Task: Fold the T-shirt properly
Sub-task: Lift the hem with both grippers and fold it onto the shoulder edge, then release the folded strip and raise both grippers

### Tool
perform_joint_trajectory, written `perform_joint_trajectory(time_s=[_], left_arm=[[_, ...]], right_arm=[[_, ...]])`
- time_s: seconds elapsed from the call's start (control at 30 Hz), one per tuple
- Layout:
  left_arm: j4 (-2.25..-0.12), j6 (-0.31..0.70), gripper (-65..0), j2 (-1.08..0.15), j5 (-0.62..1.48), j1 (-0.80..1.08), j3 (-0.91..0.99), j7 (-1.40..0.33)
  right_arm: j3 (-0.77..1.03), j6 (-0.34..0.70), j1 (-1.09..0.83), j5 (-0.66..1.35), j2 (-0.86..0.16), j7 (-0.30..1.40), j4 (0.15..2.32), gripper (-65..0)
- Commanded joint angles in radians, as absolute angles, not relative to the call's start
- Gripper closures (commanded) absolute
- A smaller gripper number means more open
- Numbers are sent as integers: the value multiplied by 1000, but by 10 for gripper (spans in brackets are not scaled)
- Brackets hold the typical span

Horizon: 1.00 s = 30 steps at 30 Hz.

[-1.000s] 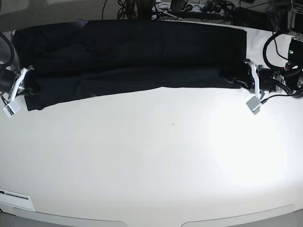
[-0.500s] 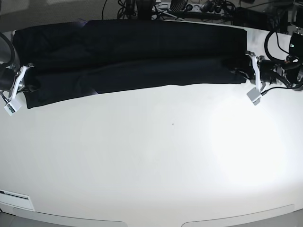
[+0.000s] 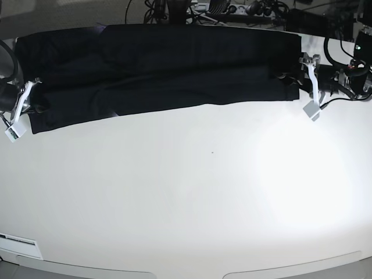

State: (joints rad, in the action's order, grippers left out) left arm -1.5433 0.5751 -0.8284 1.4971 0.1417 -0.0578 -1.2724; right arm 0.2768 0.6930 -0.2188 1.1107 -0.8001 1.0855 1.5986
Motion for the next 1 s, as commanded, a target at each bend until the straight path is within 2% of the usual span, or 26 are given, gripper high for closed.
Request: perform_joint_trajectory(time_s=[0.0, 0.13, 0.3, 0.33, 0.43, 0.47, 0.53, 0.63, 0.77, 0.8, 0.83, 0.87, 0.9, 0.93, 0.97], left_arm=[[-1552, 569, -339, -848, 1484, 143, -52, -1290], [-1552, 569, -338, -848, 1484, 144, -52, -1290], [-1552, 569, -338, -848, 1484, 143, -52, -1283], [-1552, 569, -338, -848, 1484, 143, -52, -1283], [-1552, 569, -339, -848, 1484, 143, -52, -1283], [-1552, 569, -338, -848, 1484, 143, -52, -1283], [-1552, 569, -338, -848, 1484, 143, -52, -1280], [-1552, 583, -338, -848, 1484, 143, -52, -1280], [-1552, 592, -338, -848, 1484, 143, -52, -1280], [-1552, 592, -338, -848, 1484, 143, -52, -1280], [-1552, 592, -338, -848, 1484, 143, -52, -1279], [-1552, 592, -338, -848, 1484, 143, -52, -1280], [-1552, 592, -338, -848, 1484, 143, -52, -1279], [-1552, 591, -338, -847, 1484, 141, -52, -1273], [-1552, 591, -338, -847, 1484, 138, -52, -1263]], right_arm=[[290, 698, -207, 1126, -826, 1092, 1611, 0], [290, 698, -207, 1129, -826, 1200, 1611, 0], [290, 698, -207, 1125, -829, 1232, 1611, 0], [290, 698, -207, 1125, -829, 1232, 1611, -32], [290, 698, -207, 1126, -828, 1223, 1611, -295], [290, 698, -207, 1126, -829, 1213, 1611, -353], [291, 698, -201, 1130, -829, 1185, 1611, -377], [300, 698, -173, 1185, -829, 1129, 1612, -377], [357, 698, -120, 1376, -829, 1150, 1612, -373], [382, 698, -116, 1436, -829, 1160, 1612, -353], [411, 698, -116, 1484, -828, 1177, 1612, -298], [439, 698, -116, 1484, -825, 1207, 1611, -203], [465, 698, -119, 1484, -821, 1259, 1611, -67], [487, 698, -121, 1484, -813, 1292, 1613, 0], [503, 698, -125, 1484, -801, 1308, 1613, 0]])
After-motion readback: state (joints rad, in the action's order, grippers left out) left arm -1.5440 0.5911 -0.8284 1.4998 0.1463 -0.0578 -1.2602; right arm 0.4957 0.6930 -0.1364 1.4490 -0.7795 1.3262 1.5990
